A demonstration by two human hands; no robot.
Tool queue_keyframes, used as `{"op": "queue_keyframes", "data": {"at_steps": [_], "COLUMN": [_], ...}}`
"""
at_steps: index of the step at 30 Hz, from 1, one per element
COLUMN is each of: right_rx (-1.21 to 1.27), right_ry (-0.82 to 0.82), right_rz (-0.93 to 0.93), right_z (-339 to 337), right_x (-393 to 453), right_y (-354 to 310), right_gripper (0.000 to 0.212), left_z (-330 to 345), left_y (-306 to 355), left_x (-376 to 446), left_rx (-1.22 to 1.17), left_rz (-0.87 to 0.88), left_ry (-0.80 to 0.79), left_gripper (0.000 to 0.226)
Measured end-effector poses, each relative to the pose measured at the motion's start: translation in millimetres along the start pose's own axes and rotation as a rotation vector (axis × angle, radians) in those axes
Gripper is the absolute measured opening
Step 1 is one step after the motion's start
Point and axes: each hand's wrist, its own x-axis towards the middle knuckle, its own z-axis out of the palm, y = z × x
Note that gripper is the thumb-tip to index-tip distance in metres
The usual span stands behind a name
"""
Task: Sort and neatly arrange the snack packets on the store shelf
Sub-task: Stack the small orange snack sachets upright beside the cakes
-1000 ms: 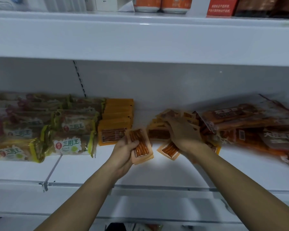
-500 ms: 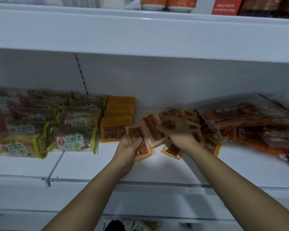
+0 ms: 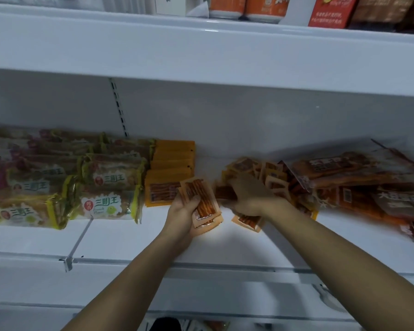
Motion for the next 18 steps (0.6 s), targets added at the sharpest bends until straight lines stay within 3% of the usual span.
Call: {"op": "queue_keyframes", "data": {"at_steps": [5, 9, 13, 15, 18], "right_rx": [-0.259, -0.219, -0.212, -0.065, 0.273], "right_ry": [0.042, 0.085, 0.052, 0.178, 0.564], "right_rz": [-0.117, -0.108, -0.046, 0.045, -0.017], "right_z": [3, 0, -3, -1, 1], "right_x": [7, -1, -10, -11, -17], "right_y": [4, 5, -2, 0, -10], "right_gripper": [0.007, 0.022, 0.012, 0.005, 0.015], "left_z": [-1, -1, 0, 1, 3], "left_y": [-4, -3, 0, 1, 3], "left_x": [3, 1, -2, -4, -7], "left_rx": [-0.044, -0.044, -0.044, -0.071, -0.108], "left_rz": [-0.047, -0.023, -0.016, -0.011, -0.007], "left_ry": [-0.027, -0.023, -0.030, -0.040, -0.035], "left_gripper": [0.030, 0.030, 0.030, 0.034, 0.035]}}
